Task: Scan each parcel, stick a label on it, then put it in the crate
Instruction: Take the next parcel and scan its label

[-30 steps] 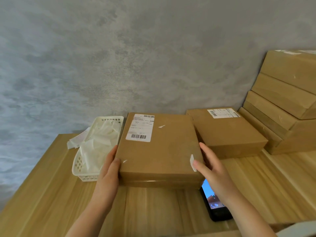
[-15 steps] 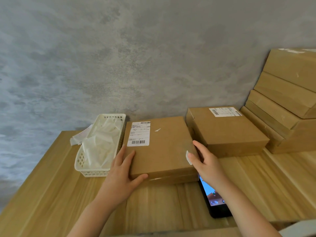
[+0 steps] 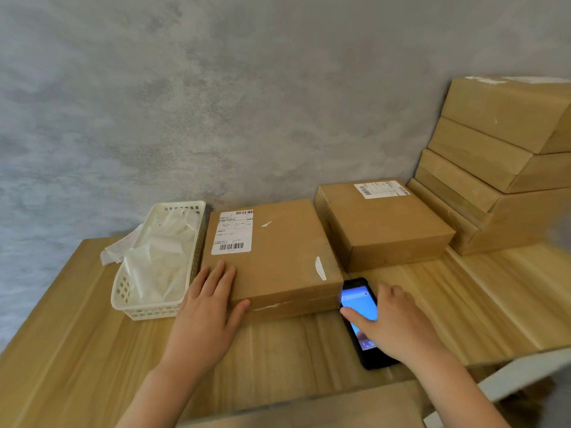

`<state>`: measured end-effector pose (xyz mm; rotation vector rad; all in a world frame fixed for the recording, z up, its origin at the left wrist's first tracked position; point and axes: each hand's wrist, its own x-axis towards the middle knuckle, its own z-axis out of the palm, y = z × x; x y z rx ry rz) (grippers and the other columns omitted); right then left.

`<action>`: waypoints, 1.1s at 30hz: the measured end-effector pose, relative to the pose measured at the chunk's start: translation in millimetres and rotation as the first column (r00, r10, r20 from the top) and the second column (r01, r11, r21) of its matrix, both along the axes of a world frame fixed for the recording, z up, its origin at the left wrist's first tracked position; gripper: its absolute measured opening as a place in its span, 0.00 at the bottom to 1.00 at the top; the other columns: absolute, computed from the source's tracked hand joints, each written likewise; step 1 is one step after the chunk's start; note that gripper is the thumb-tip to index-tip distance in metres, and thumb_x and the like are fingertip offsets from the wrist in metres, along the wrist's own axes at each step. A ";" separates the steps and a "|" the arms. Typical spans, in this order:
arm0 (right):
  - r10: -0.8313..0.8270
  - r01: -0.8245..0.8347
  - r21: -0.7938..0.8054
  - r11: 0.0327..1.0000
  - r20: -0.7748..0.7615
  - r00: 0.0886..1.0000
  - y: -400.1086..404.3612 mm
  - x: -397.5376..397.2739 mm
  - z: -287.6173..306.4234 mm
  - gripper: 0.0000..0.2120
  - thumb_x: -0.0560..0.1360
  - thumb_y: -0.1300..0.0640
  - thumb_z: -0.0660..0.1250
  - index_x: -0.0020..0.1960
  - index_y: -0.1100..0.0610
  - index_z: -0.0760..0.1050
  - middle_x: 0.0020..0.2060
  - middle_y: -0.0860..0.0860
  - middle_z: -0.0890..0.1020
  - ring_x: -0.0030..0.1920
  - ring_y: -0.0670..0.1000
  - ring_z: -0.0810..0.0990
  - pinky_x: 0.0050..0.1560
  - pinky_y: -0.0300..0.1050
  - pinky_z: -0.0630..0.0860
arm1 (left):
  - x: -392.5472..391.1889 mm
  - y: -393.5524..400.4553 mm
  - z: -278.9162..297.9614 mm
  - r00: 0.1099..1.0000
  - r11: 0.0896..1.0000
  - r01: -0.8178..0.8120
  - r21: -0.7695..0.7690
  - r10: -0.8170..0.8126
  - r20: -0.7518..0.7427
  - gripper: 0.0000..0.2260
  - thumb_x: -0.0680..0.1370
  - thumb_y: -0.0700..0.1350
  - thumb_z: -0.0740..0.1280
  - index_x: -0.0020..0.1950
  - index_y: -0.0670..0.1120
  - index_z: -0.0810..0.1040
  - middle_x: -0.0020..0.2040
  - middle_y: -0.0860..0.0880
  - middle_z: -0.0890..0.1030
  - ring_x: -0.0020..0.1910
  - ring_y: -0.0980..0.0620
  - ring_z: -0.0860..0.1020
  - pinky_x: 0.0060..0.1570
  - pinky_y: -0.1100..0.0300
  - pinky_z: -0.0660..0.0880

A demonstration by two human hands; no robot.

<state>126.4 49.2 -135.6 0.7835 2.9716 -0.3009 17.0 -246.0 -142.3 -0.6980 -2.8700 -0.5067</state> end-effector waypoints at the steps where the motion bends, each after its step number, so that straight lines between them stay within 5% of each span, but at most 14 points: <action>1: 0.005 -0.003 -0.044 0.999 0.046 0.999 -1.7 3.7 -2.8 0.44 0.67 0.22 0.57 0.69 0.54 0.63 0.57 0.49 0.71 0.56 0.50 0.71 0.48 0.43 0.72 | -0.2 0.3 -0.2 1.000 1.000 0.001 -0.001 -0.001 -0.001 0.37 0.76 0.67 0.45 0.79 0.49 0.61 0.79 0.49 0.61 0.79 0.46 0.56 0.75 0.53 0.52; 3: 0.018 -0.008 -0.092 0.996 0.105 0.994 -4.9 8.4 -7.3 0.50 0.63 0.22 0.62 0.73 0.54 0.59 0.61 0.50 0.69 0.60 0.50 0.70 0.50 0.42 0.72 | -0.3 0.5 -1.0 1.000 1.000 -0.002 0.001 0.002 0.000 0.37 0.76 0.67 0.45 0.79 0.48 0.61 0.79 0.49 0.62 0.79 0.45 0.56 0.75 0.52 0.53; 6: -0.041 0.054 -0.173 0.983 0.077 0.996 -6.2 11.6 -14.3 0.46 0.63 0.30 0.70 0.72 0.53 0.60 0.59 0.49 0.69 0.58 0.49 0.71 0.53 0.43 0.76 | -0.9 -0.2 -2.9 1.000 1.000 0.002 0.008 -0.002 0.004 0.37 0.76 0.67 0.46 0.79 0.48 0.61 0.79 0.48 0.61 0.79 0.44 0.56 0.76 0.50 0.54; 12: -0.157 0.147 -0.294 0.944 -0.010 0.988 0.5 13.6 -10.0 0.39 0.66 0.44 0.72 0.71 0.54 0.61 0.55 0.49 0.67 0.54 0.50 0.72 0.50 0.45 0.78 | -3.0 -1.8 -3.7 1.000 1.000 0.010 -0.010 -0.010 -0.011 0.36 0.76 0.66 0.45 0.79 0.48 0.62 0.79 0.48 0.62 0.79 0.45 0.55 0.76 0.48 0.55; 19: -0.205 0.171 -0.305 0.937 -0.083 0.975 18.3 25.3 33.8 0.35 0.65 0.45 0.75 0.65 0.54 0.64 0.52 0.48 0.69 0.48 0.47 0.74 0.45 0.46 0.78 | -2.3 2.7 -6.9 0.998 1.000 0.001 -0.016 -0.002 -0.061 0.33 0.78 0.64 0.51 0.75 0.45 0.69 0.74 0.45 0.70 0.75 0.40 0.65 0.72 0.44 0.64; 25: -0.034 -0.024 -0.371 0.928 -0.150 0.988 -4.6 9.6 92.9 0.34 0.61 0.38 0.77 0.60 0.47 0.66 0.53 0.43 0.69 0.48 0.45 0.77 0.47 0.47 0.80 | -2.9 -0.3 -9.4 0.992 0.994 0.027 0.109 -0.013 -0.125 0.27 0.77 0.65 0.56 0.67 0.49 0.75 0.64 0.51 0.74 0.70 0.46 0.70 0.67 0.46 0.71; 29: 0.184 -0.193 -0.325 0.926 -0.060 0.981 -33.1 -20.2 120.1 0.37 0.63 0.37 0.76 0.66 0.47 0.64 0.57 0.44 0.69 0.53 0.45 0.75 0.51 0.45 0.78 | -6.4 -3.7 -9.6 0.988 0.995 0.040 0.090 -0.026 -0.150 0.26 0.77 0.65 0.57 0.67 0.51 0.76 0.63 0.53 0.75 0.69 0.47 0.71 0.67 0.49 0.70; 33: 0.278 -0.251 -0.335 0.908 0.036 0.960 -57.3 -44.5 125.7 0.32 0.64 0.38 0.76 0.60 0.50 0.69 0.55 0.44 0.72 0.51 0.47 0.78 0.54 0.49 0.79 | -6.2 -2.4 -9.7 0.992 0.984 0.042 0.173 -0.020 -0.123 0.23 0.80 0.61 0.54 0.67 0.52 0.76 0.63 0.54 0.75 0.70 0.48 0.70 0.68 0.50 0.68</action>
